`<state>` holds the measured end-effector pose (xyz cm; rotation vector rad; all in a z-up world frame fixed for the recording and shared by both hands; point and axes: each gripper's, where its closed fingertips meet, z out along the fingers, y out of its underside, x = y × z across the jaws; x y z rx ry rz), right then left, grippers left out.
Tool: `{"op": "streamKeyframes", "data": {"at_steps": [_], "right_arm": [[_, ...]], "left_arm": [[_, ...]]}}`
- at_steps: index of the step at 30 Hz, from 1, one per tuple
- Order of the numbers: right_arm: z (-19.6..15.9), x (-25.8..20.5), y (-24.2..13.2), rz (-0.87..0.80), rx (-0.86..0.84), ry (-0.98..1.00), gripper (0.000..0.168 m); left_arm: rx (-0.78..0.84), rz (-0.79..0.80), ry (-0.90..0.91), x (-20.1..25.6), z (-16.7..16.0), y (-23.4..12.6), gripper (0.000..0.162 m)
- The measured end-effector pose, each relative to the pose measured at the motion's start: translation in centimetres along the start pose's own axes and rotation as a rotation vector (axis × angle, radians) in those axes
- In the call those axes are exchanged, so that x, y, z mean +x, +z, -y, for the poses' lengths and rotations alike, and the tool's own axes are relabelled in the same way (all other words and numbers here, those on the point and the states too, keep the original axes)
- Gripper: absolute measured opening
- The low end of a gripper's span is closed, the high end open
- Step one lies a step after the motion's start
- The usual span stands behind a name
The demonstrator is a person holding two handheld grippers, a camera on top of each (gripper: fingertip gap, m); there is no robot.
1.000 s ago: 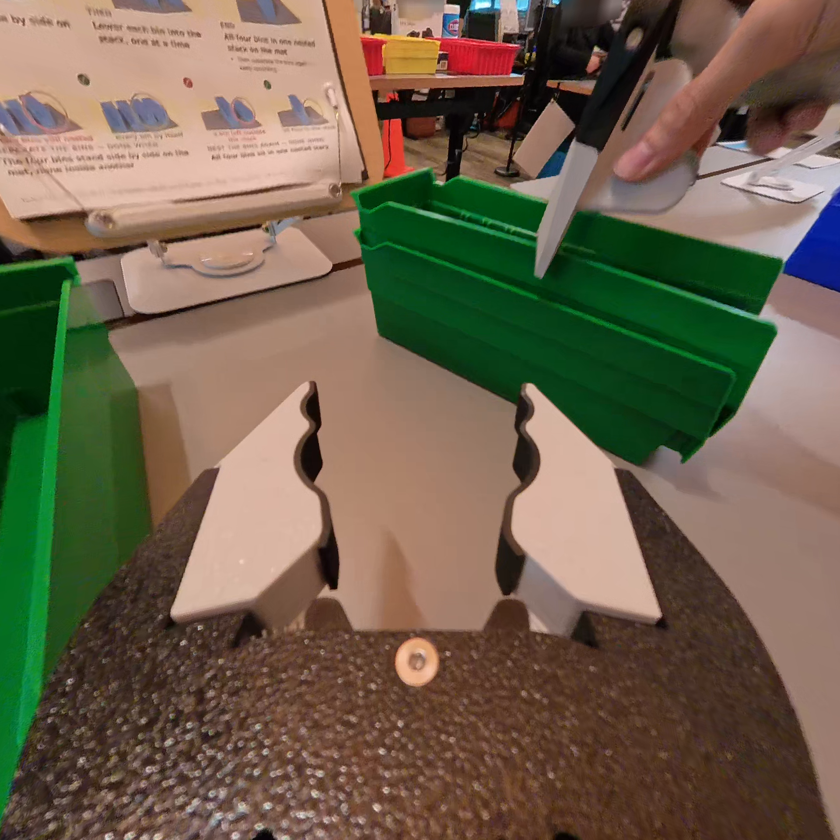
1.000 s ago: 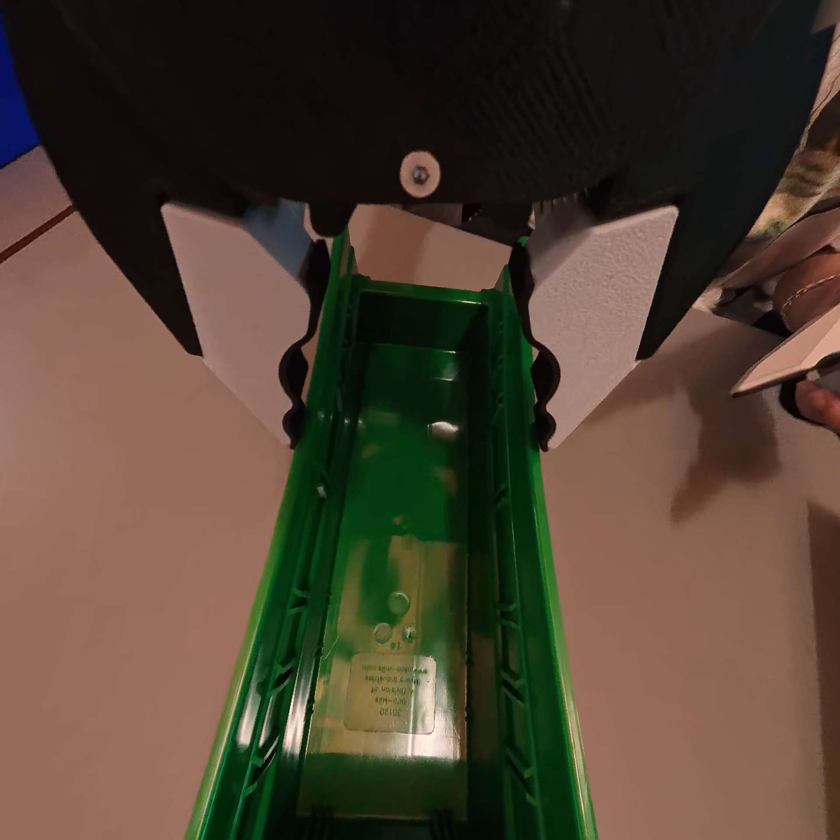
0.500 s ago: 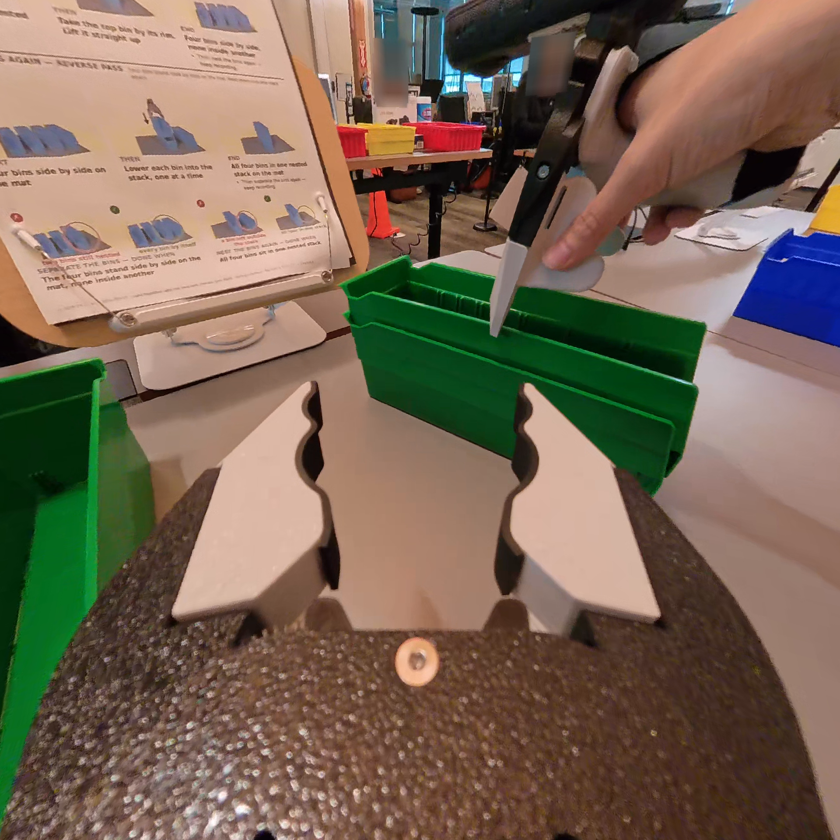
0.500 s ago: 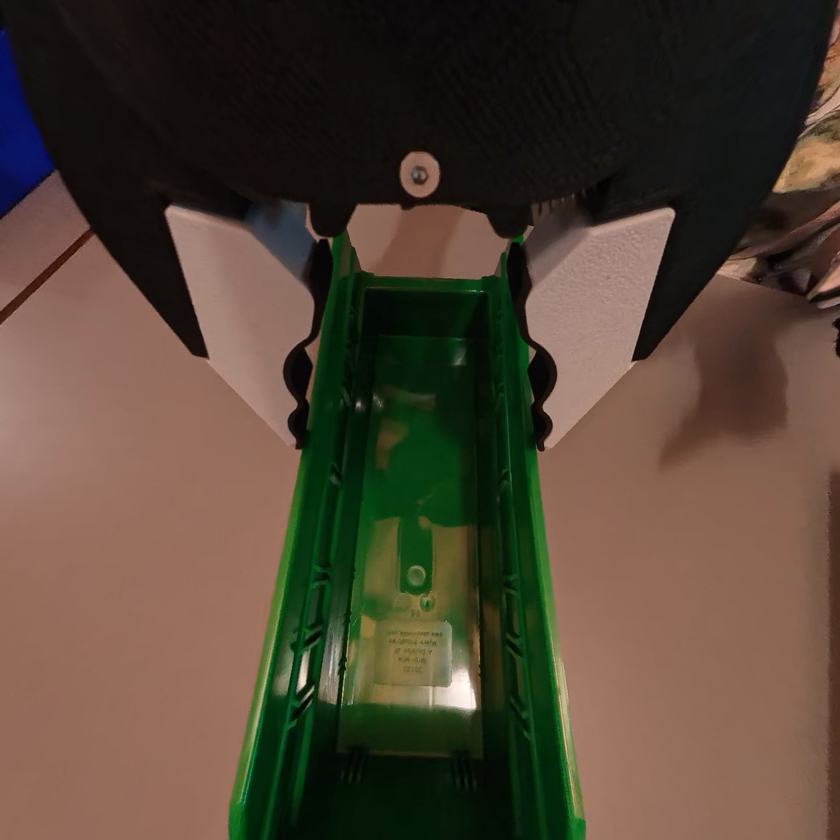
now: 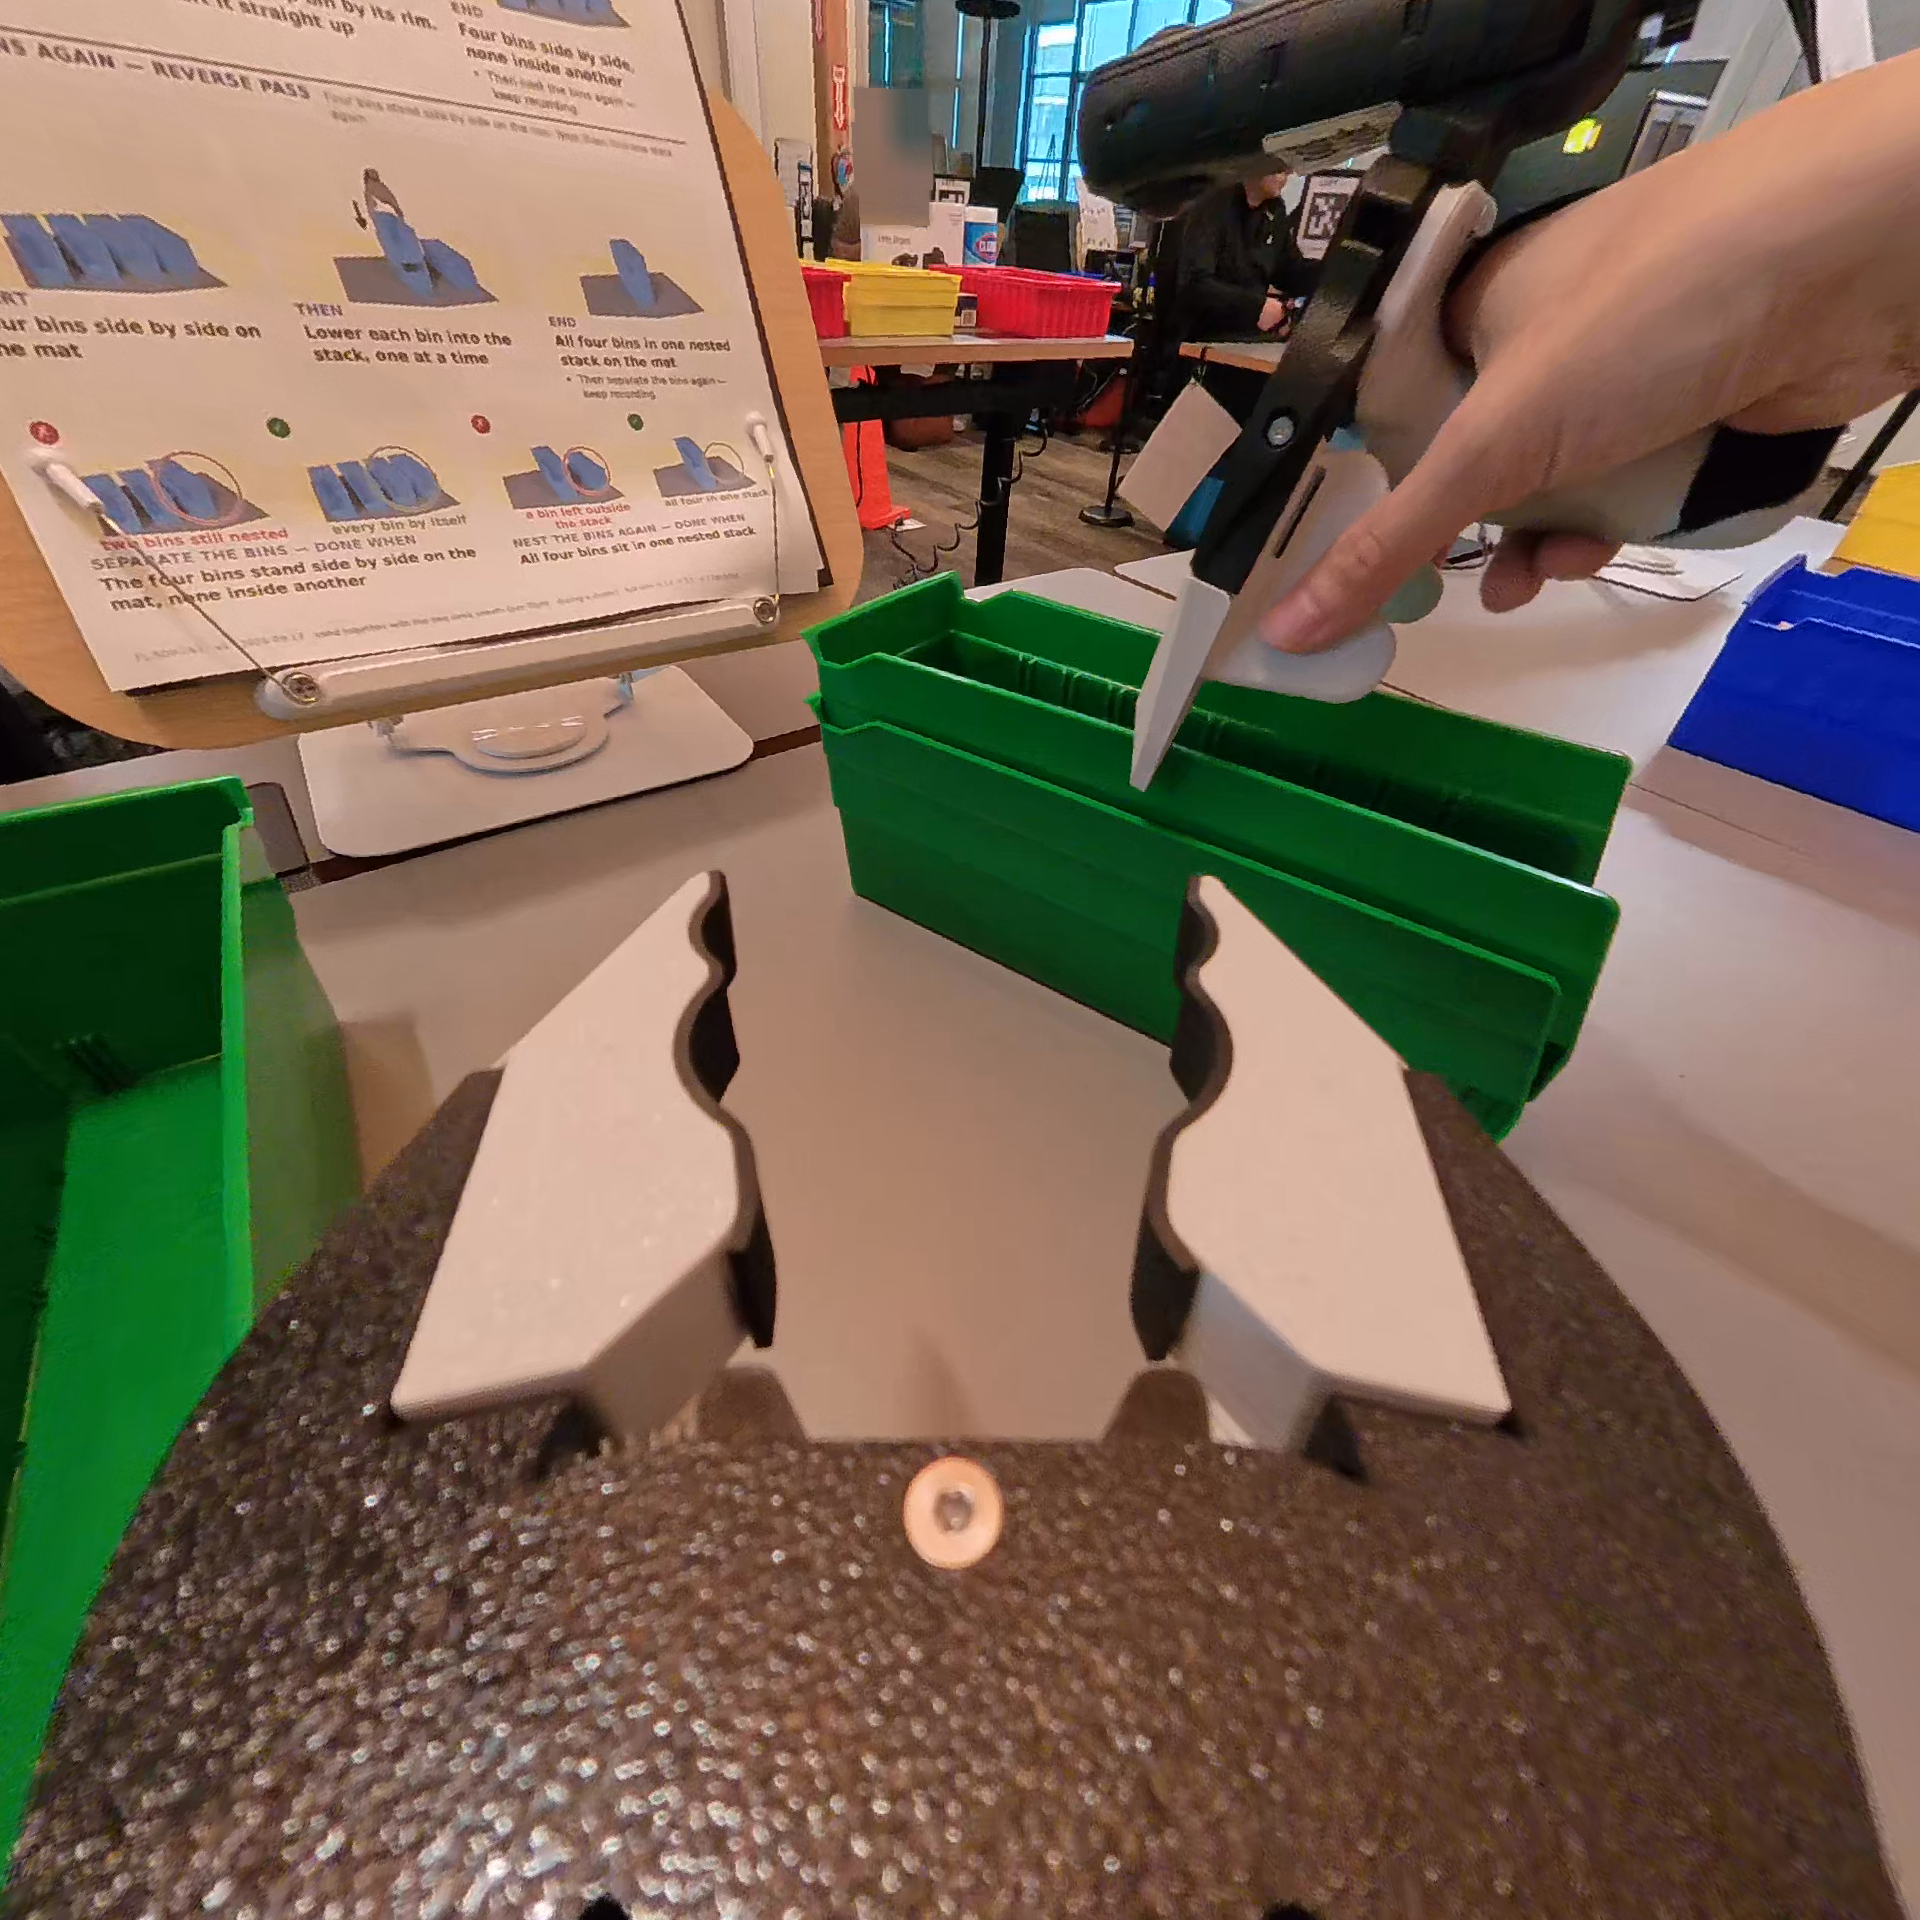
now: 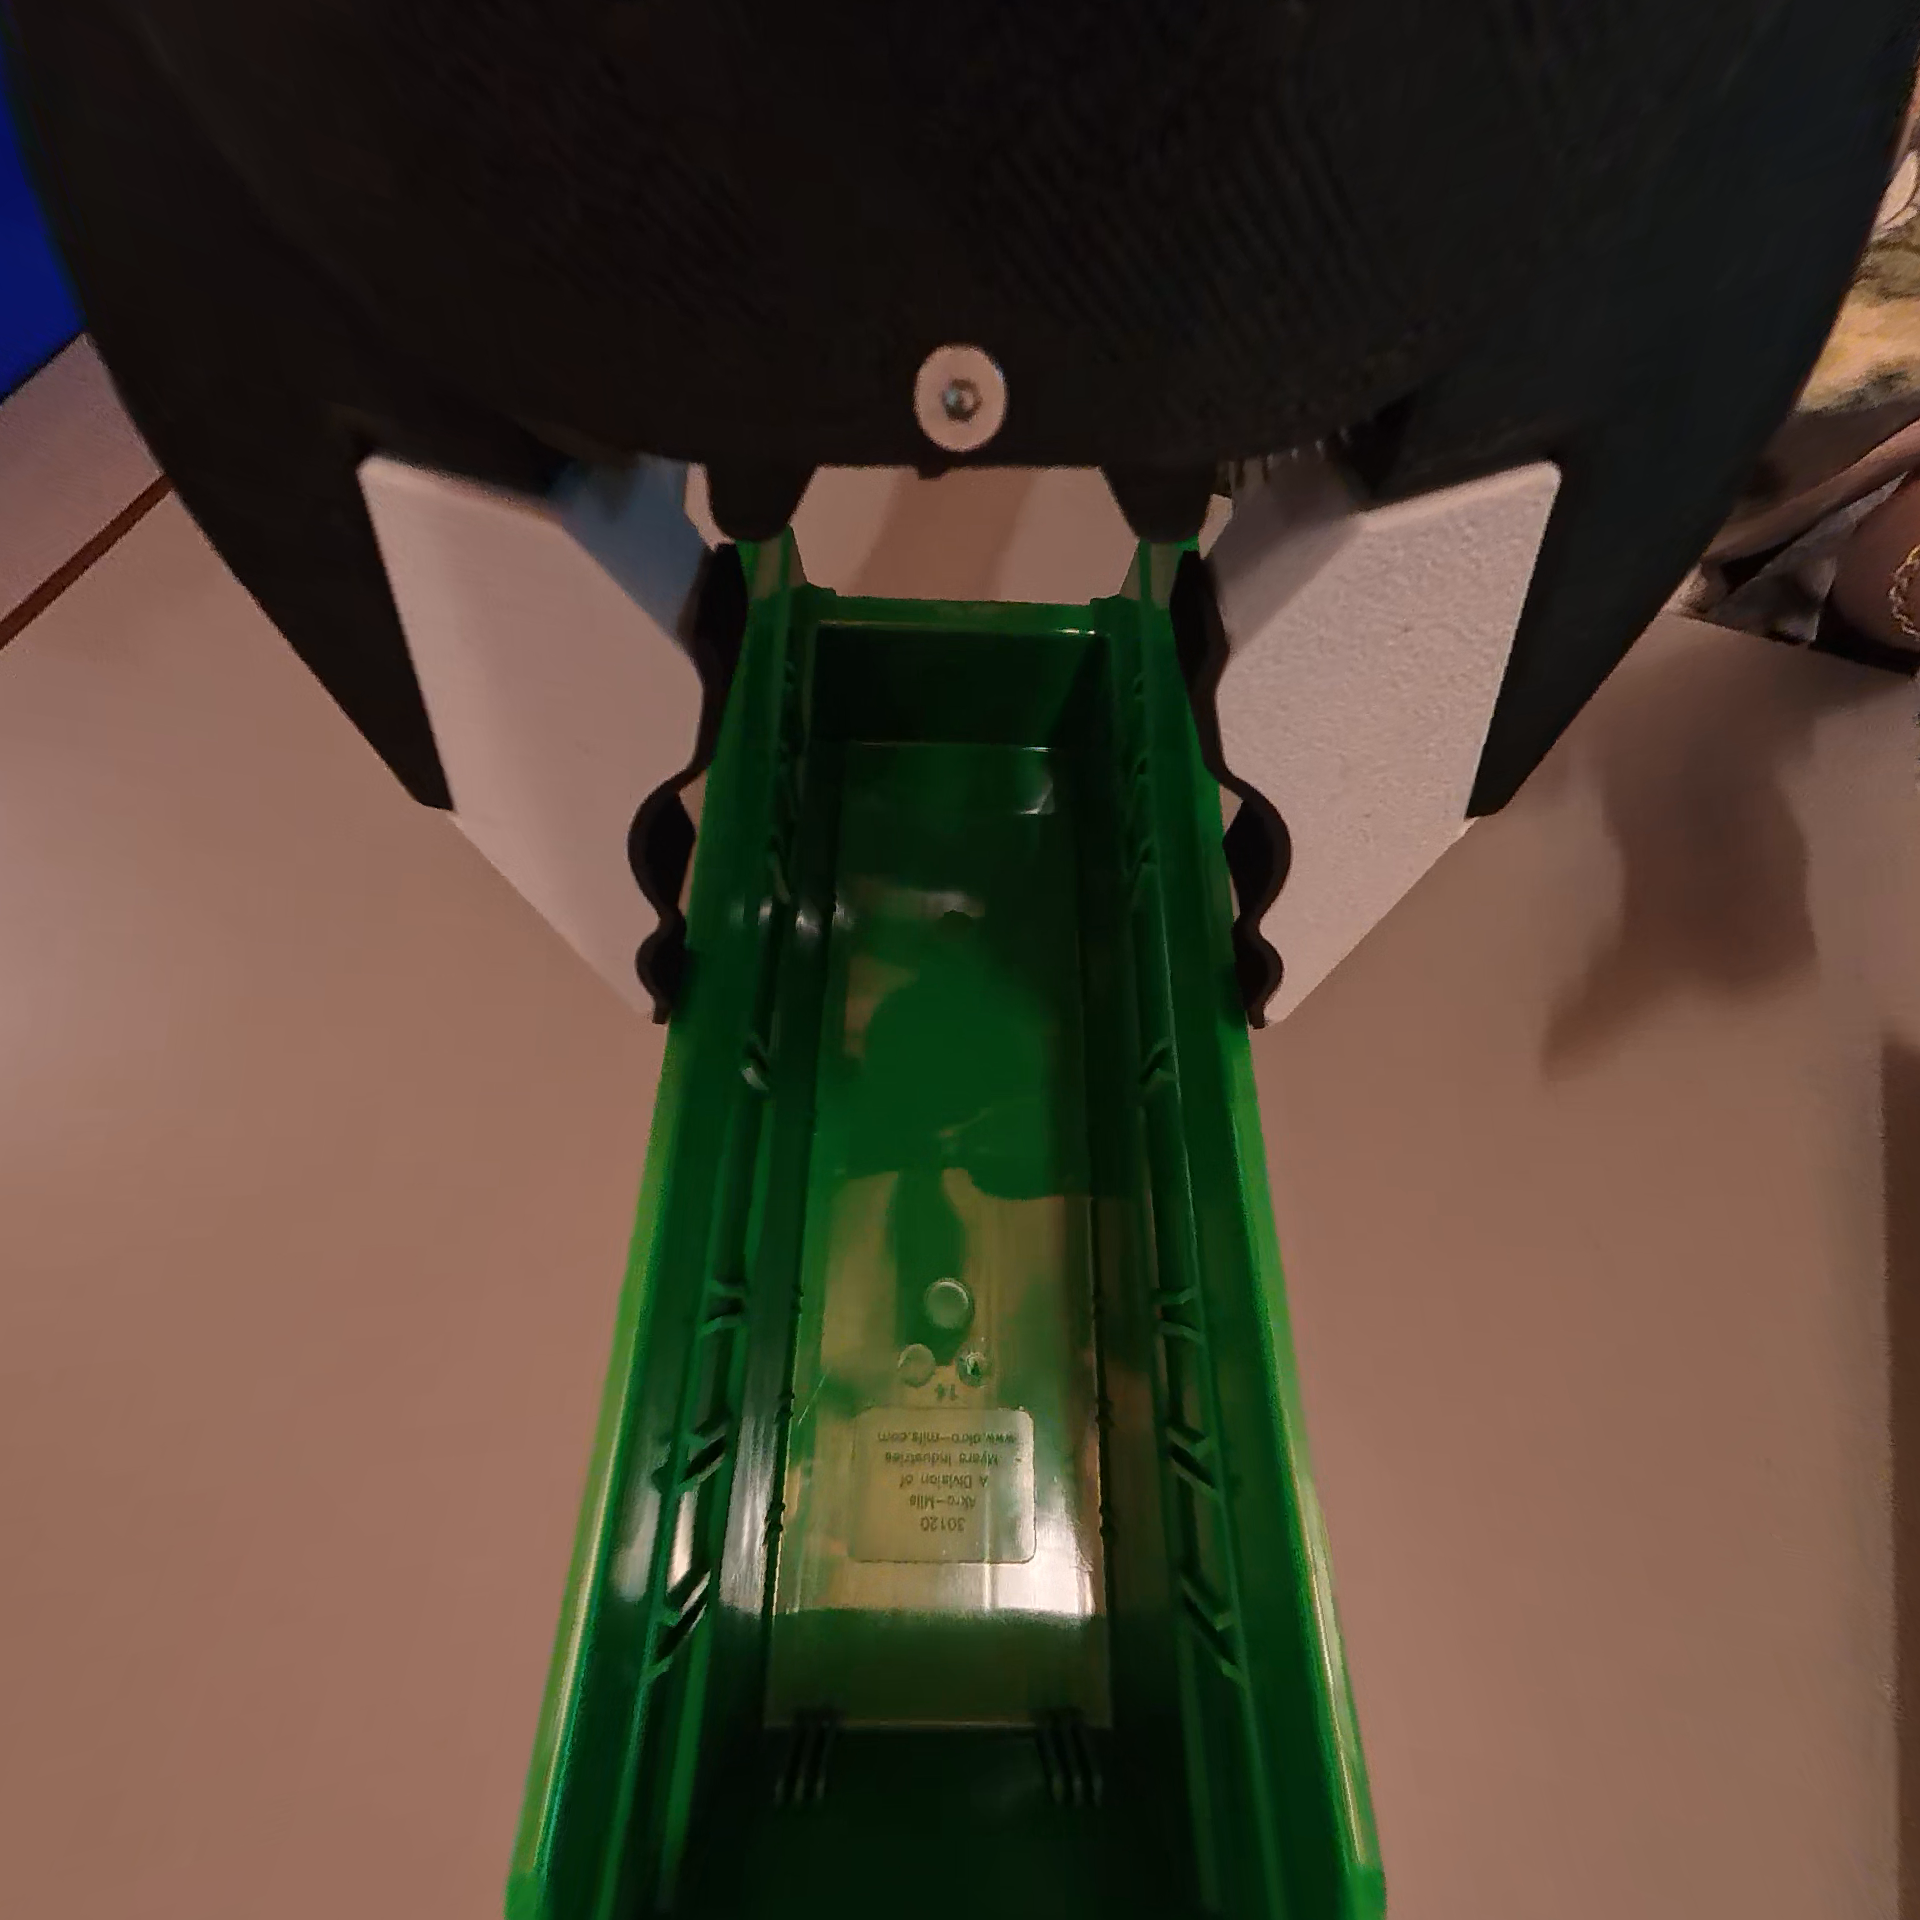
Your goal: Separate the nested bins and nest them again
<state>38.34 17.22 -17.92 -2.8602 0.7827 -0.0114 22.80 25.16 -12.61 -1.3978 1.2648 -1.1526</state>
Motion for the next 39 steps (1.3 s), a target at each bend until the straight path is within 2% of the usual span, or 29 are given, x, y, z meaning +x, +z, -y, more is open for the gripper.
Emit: {"op": "streamKeyframes", "data": {"at_steps": [3,8,11,24,31,39], "right_arm": [[0.1,0.0,0.2,0.003,0.003,0.006,0.107],[0.0,-0.1,0.0,0.011,-0.018,0.017,0.089],[-0.4,-0.2,-0.2,0.023,-0.051,0.04,0.085],[1.0,-2.3,-2.3,0.097,0.029,0.036,0.082],[0.4,-2.3,-1.3,0.089,0.011,0.046,0.085],[-0.3,-2.1,-0.4,0.102,0.023,0.064,0.087]], "left_arm": [[-0.003,-0.006,-0.002,0.2,-0.1,0.1,0.084],[-0.007,-0.013,0.002,0.5,-0.2,0.2,0.083],[-0.009,-0.013,0.002,0.4,-0.3,0.2,0.083],[-0.017,-0.024,-0.017,0.4,-0.7,0.4,0.083],[-0.058,-0.055,-0.019,1.8,-1.9,1.3,0.083],[-0.064,-0.063,0.02,2.9,-1.7,2.2,0.083]]}}
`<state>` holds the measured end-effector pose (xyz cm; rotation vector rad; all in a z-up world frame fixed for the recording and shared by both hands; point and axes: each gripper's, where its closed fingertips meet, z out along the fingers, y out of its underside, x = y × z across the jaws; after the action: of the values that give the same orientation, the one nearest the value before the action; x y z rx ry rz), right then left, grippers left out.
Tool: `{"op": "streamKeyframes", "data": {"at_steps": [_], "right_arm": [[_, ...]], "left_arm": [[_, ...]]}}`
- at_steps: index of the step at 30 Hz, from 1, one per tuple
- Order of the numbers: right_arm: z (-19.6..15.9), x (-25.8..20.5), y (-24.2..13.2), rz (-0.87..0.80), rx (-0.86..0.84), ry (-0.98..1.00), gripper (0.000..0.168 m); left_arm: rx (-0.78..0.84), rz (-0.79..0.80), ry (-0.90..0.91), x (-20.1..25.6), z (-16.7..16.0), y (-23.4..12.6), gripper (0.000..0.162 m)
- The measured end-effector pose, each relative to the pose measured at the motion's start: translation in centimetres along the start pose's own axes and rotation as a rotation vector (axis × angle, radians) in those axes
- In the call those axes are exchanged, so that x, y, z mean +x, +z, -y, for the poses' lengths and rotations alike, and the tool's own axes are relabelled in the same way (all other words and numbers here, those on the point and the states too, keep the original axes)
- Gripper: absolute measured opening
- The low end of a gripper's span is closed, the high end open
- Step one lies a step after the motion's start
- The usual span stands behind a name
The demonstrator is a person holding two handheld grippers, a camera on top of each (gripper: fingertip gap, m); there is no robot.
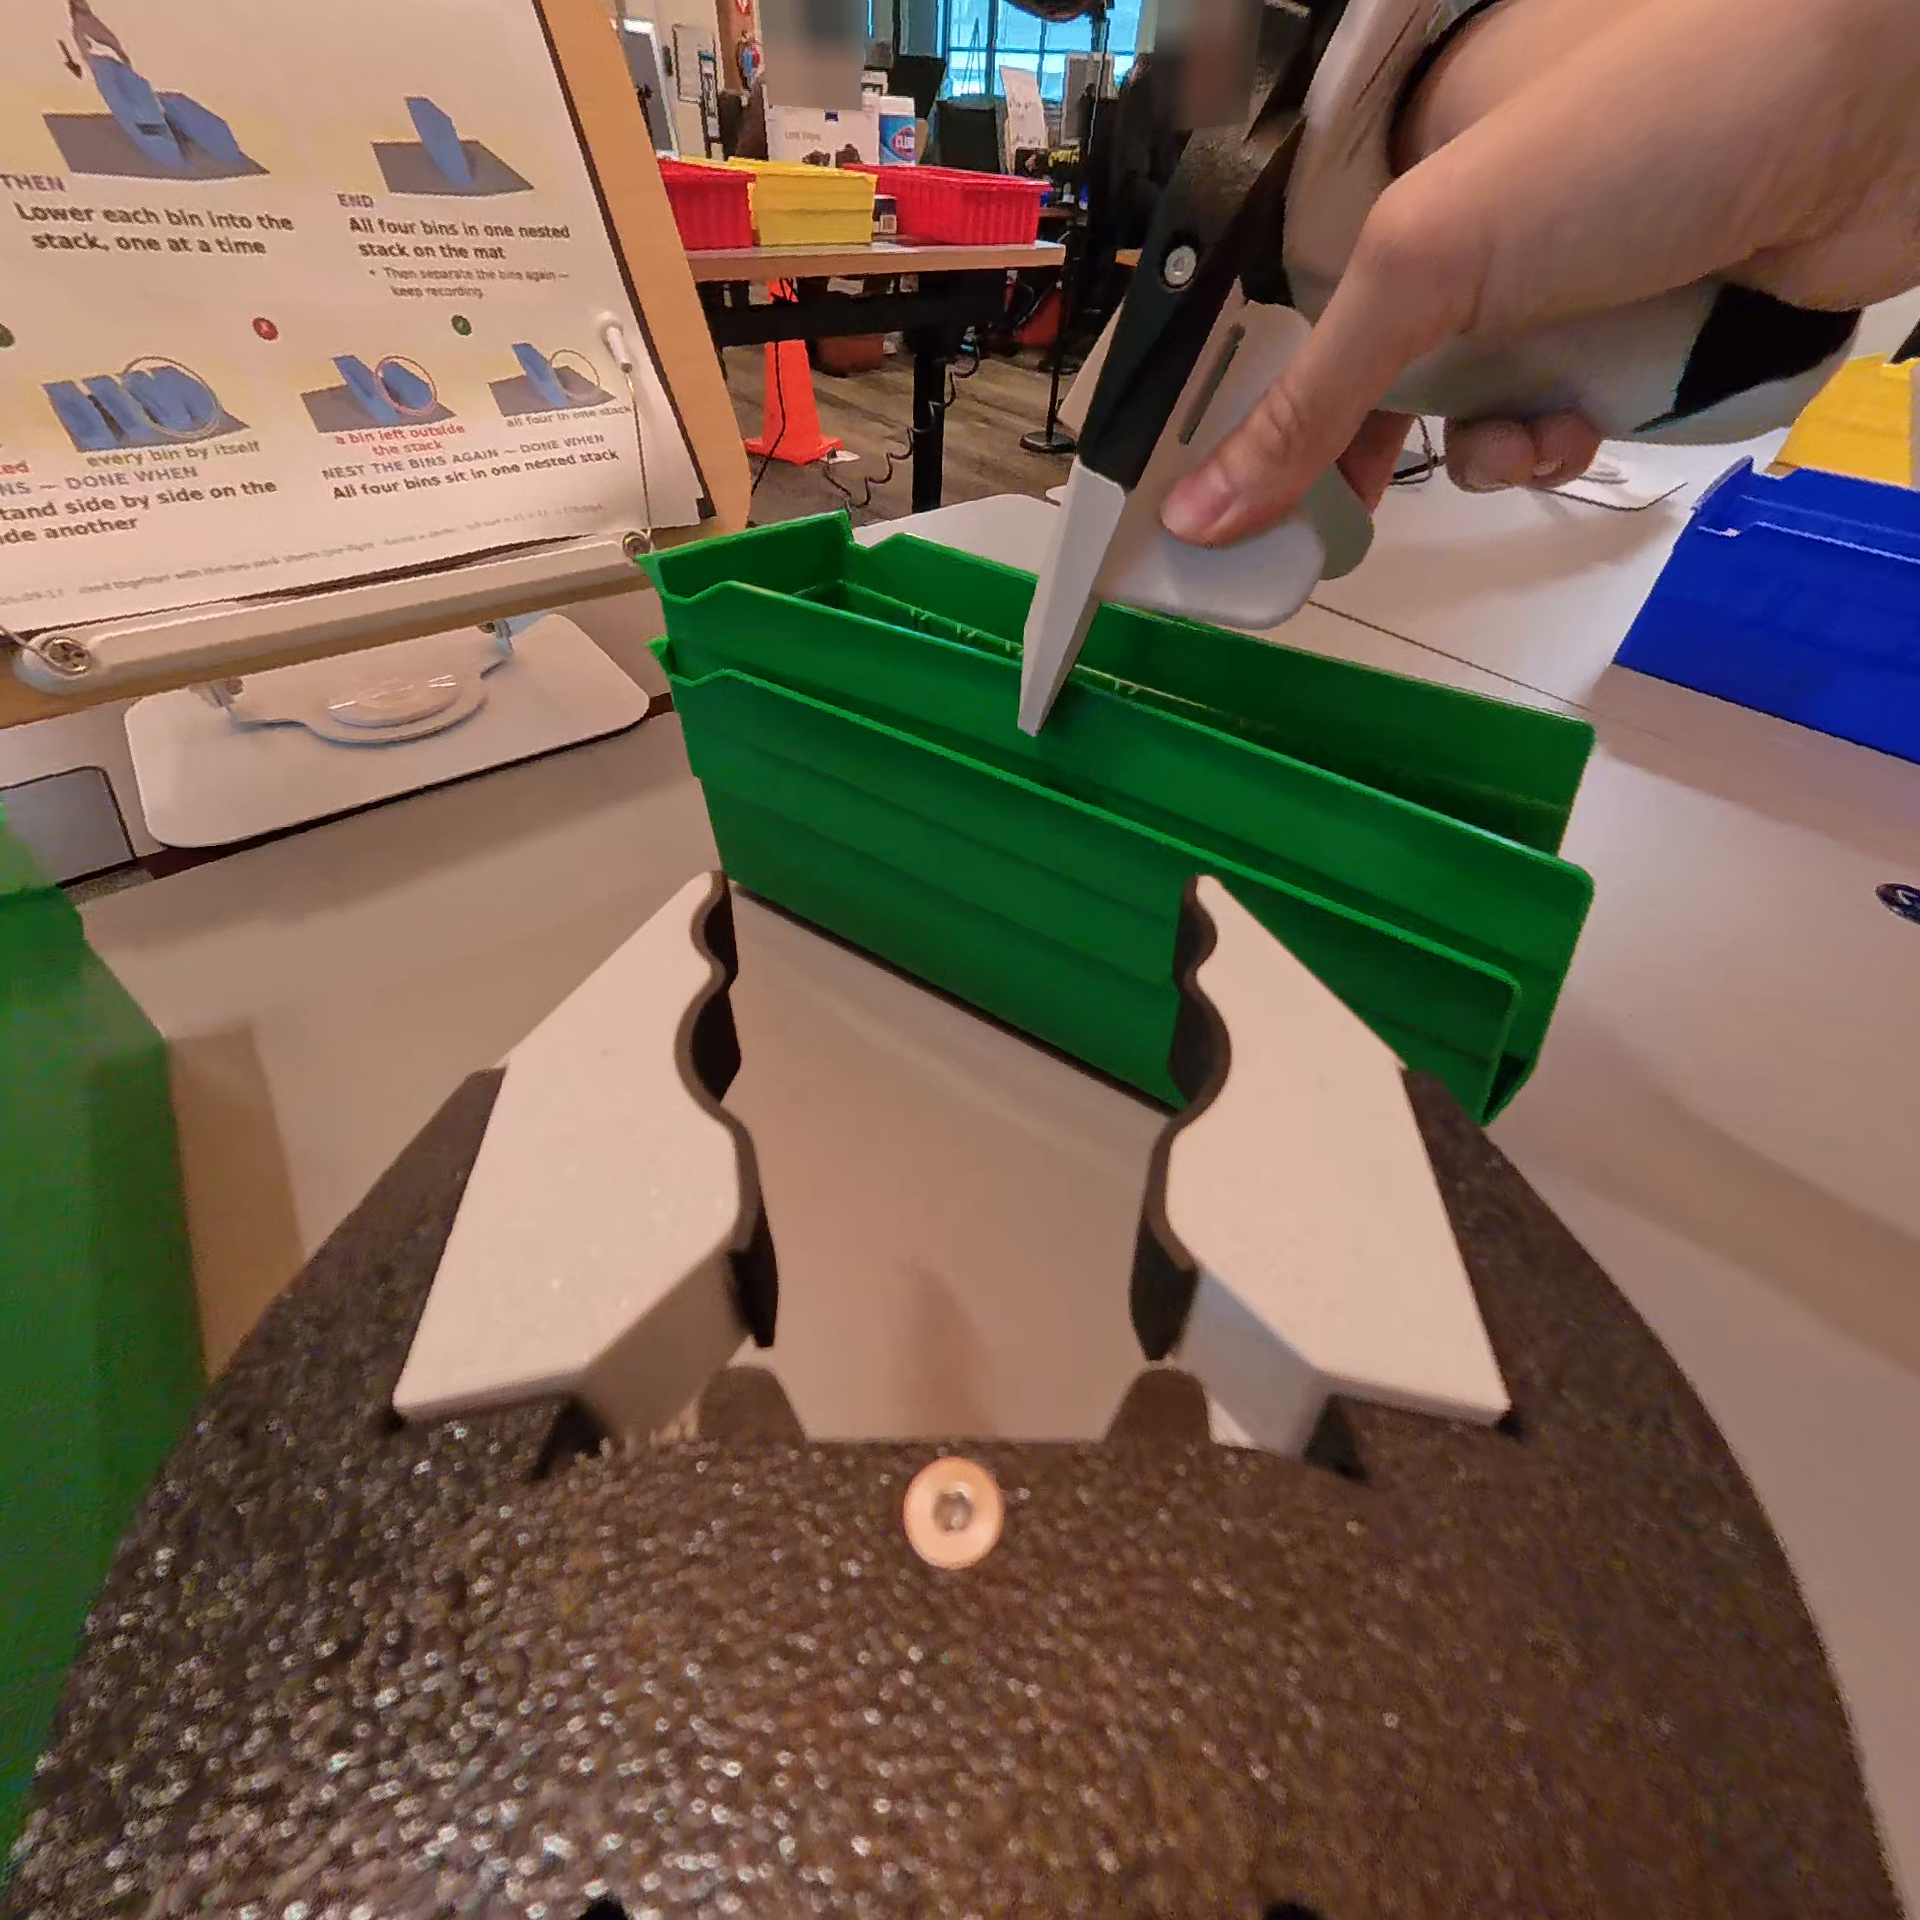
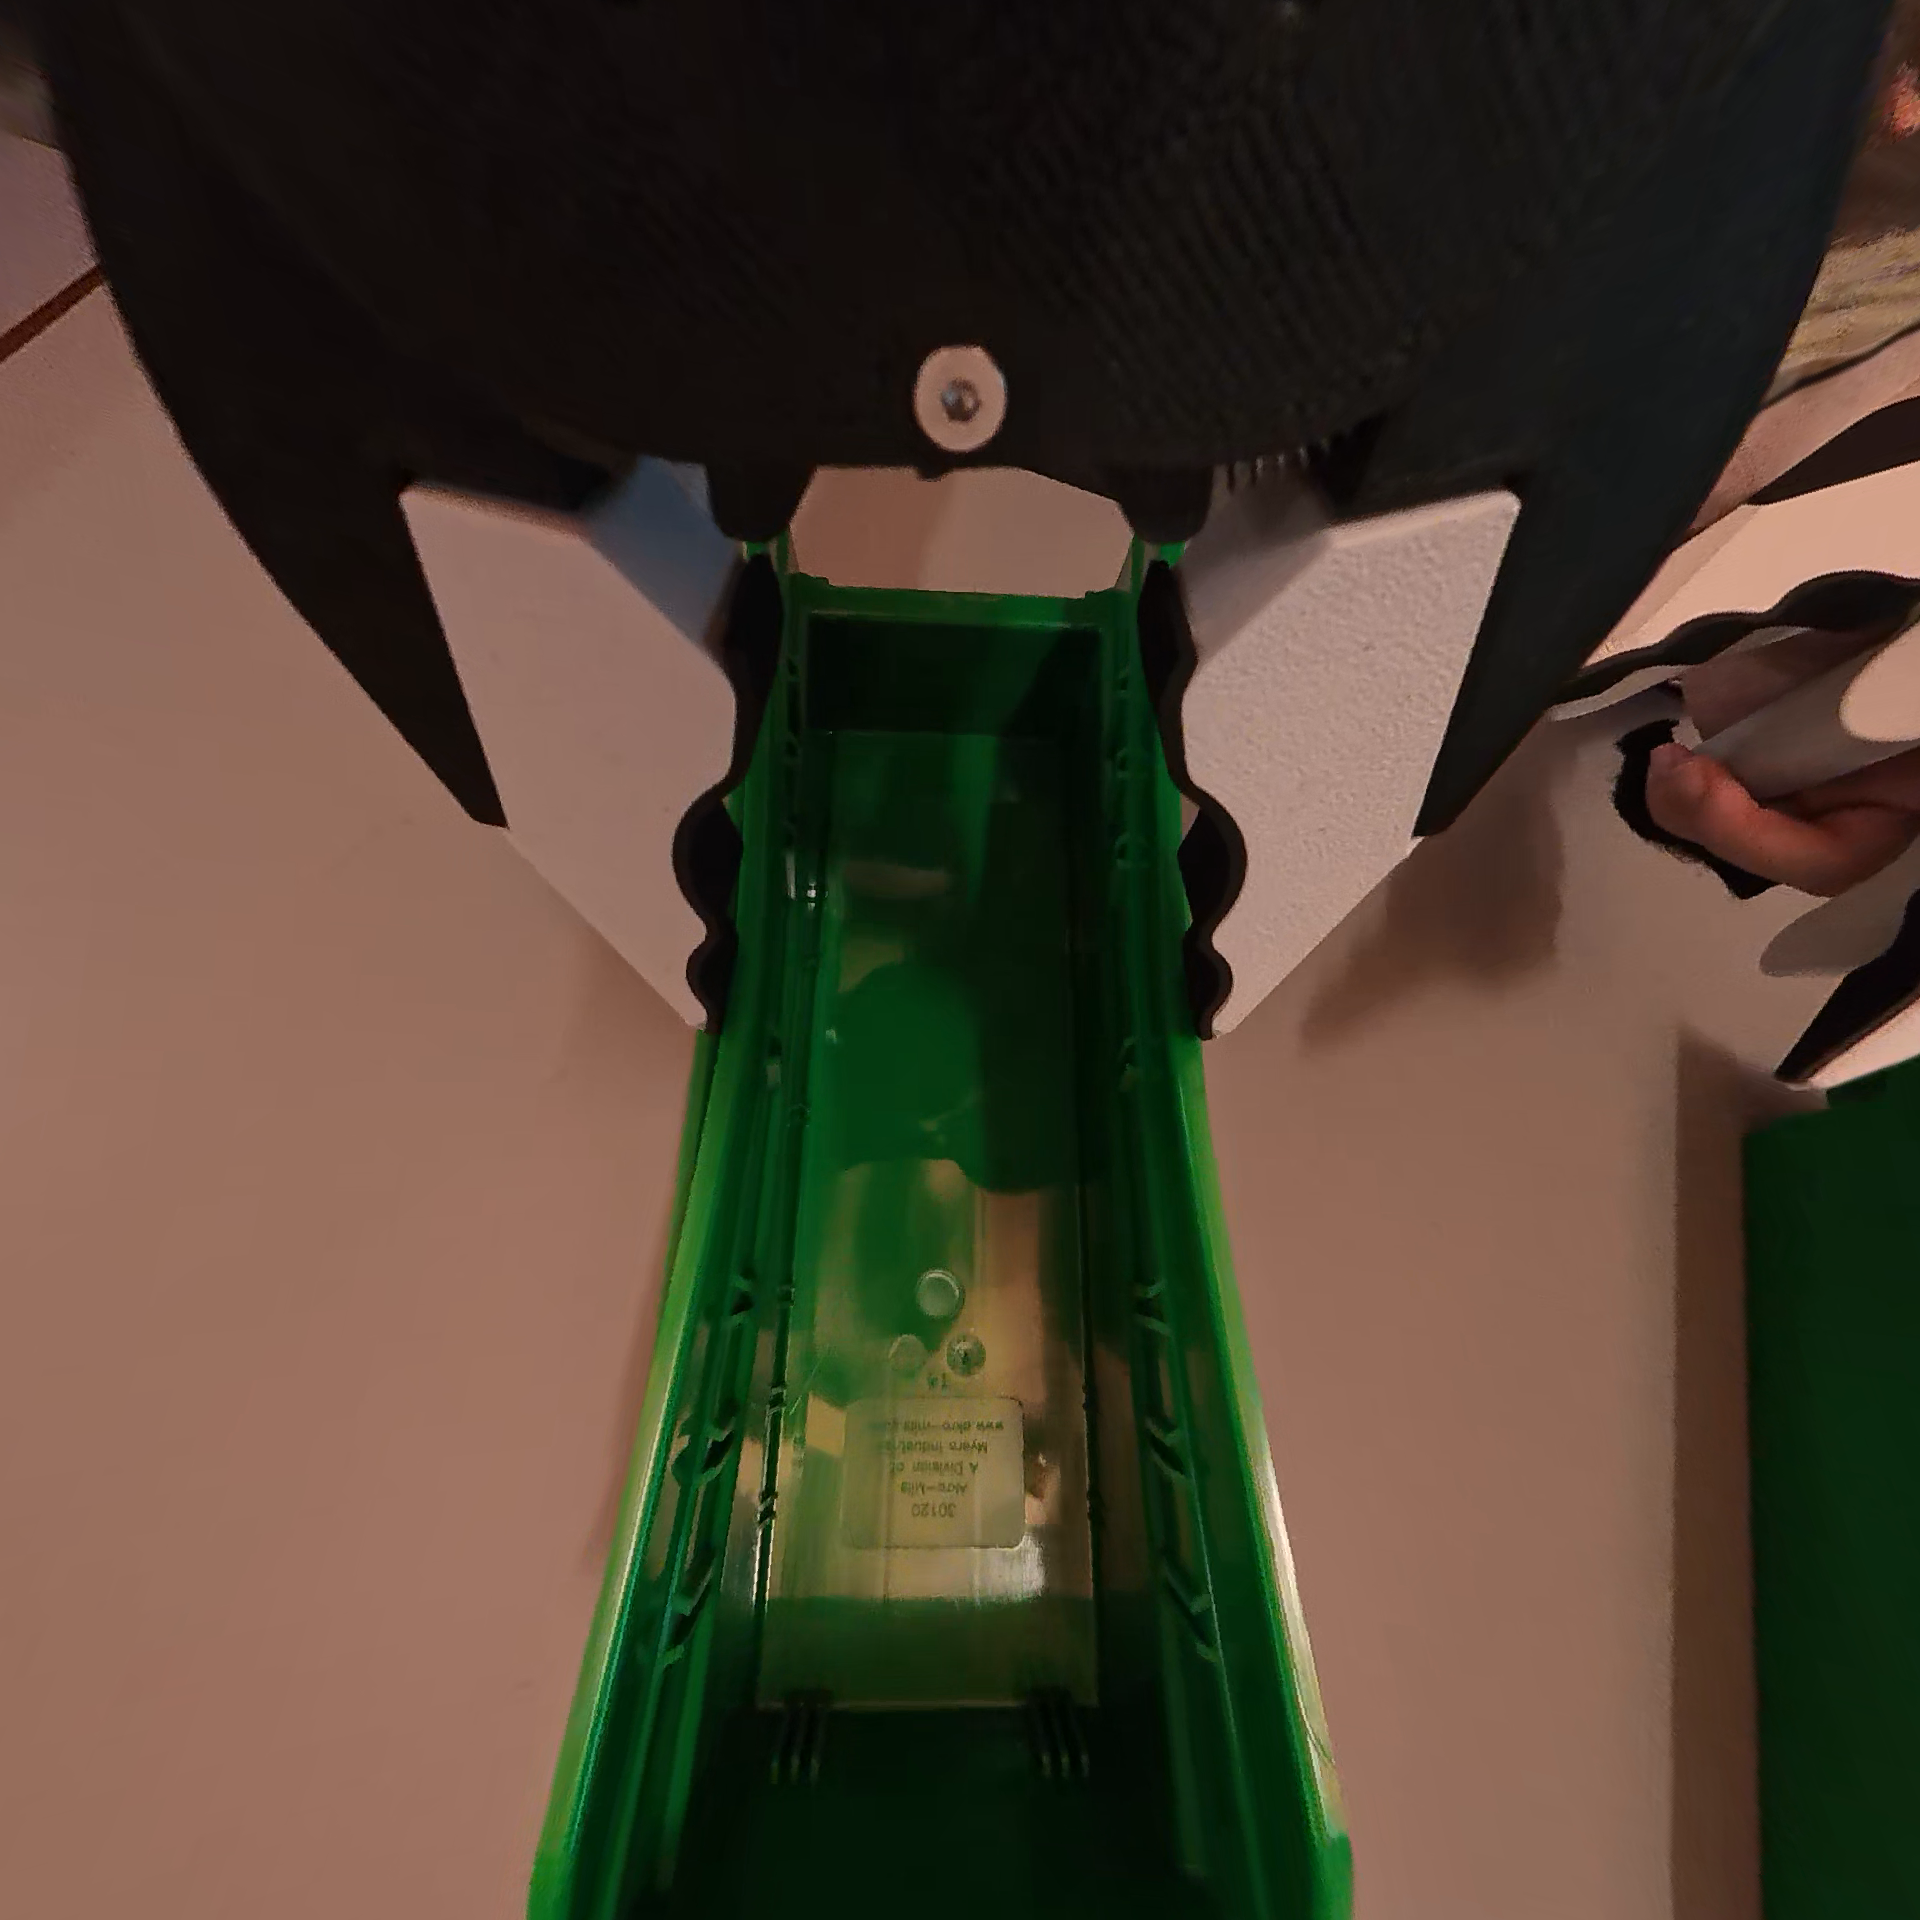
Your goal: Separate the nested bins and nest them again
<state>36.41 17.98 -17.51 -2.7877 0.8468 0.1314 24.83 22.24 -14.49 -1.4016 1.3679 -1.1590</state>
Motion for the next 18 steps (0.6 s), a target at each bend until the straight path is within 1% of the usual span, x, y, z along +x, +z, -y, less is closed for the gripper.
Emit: {"op": "streamKeyframes", "data": {"at_steps": [5,9,18], "right_arm": [[-0.1,0.0,0.0,-0.006,-0.025,0.008,0.088],[-0.5,-0.2,0.1,-0.036,-0.053,-0.013,0.089],[-0.5,-0.1,0.2,-0.054,-0.055,-0.027,0.09]], "left_arm": [[0.047,0.008,-0.061,-1.4,1.5,-0.2,0.082],[0.076,-0.026,-0.085,-0.7,2.5,0.4,0.082],[0.021,-0.057,-0.036,1.6,1.5,1.9,0.083]]}}
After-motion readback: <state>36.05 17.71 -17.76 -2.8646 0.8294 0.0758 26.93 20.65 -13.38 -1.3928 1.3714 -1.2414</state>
